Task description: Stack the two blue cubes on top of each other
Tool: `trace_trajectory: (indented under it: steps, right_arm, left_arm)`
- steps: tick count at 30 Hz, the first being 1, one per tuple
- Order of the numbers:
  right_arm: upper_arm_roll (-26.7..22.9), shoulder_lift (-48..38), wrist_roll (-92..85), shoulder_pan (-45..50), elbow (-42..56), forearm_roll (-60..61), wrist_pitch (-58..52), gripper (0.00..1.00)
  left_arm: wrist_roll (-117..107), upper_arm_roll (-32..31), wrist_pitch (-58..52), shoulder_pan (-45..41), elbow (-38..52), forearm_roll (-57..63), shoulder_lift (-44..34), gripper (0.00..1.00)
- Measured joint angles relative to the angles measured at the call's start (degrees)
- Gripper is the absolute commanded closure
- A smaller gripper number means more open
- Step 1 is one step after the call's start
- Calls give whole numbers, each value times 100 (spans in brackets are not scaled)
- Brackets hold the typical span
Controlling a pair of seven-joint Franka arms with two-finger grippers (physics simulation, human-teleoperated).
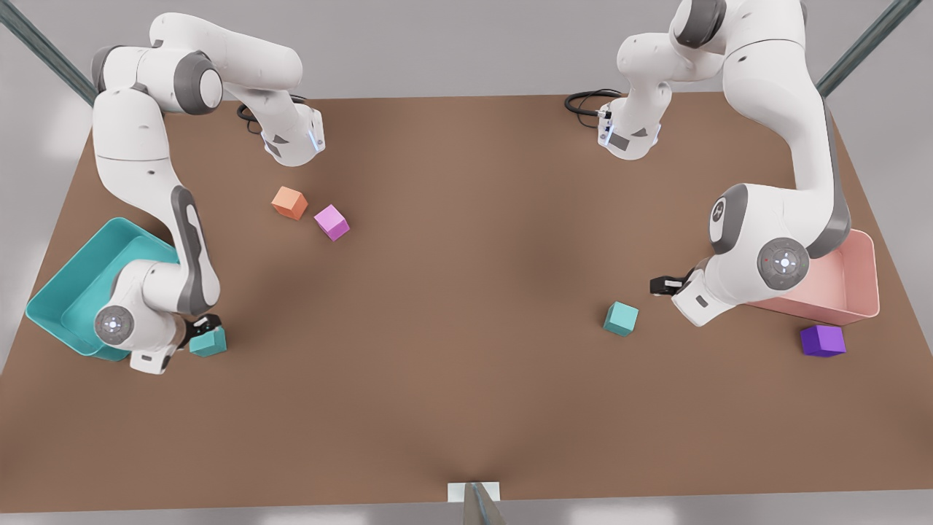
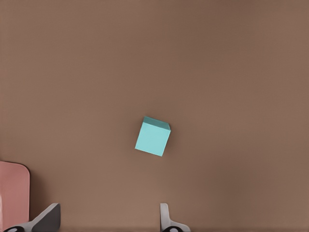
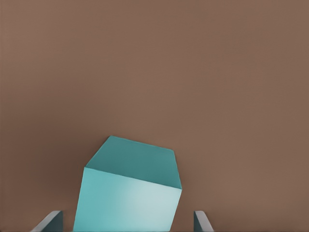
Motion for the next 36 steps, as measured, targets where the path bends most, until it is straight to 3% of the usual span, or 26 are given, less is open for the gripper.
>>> trace_trajectory:
  steps: [19,20,22,24,26,29,32,36]
  right_arm:
    - [2,234,370,-28,-87,628,-85,0]
    - [1,241,386,-32,-86,679,-87,2]
    - [1,245,417,-41,-84,770,-96,41]
    - [-1,232,428,-40,-83,852,-110,58]
    - [-1,200,419,-33,-79,918,-128,65]
    - [78,-70,398,2,-30,972,-289,65]
    - [578,-796,424,398,325,995,-817,68]
    - [1651,-850,726,2010,1956,992,-1658,72]
  left_arm:
    - [39,-62,-47,5,-2,218,142,0]
    - [41,-65,-4,-5,7,234,199,0]
    - [97,-80,130,-185,49,414,382,0]
    - [222,-259,271,-268,85,534,602,0]
    - [429,-341,396,-217,96,528,569,0]
    - [694,-375,550,-257,100,528,535,0]
    - [881,-393,651,-217,61,521,602,0]
    - [1115,-396,828,-251,42,689,820,0]
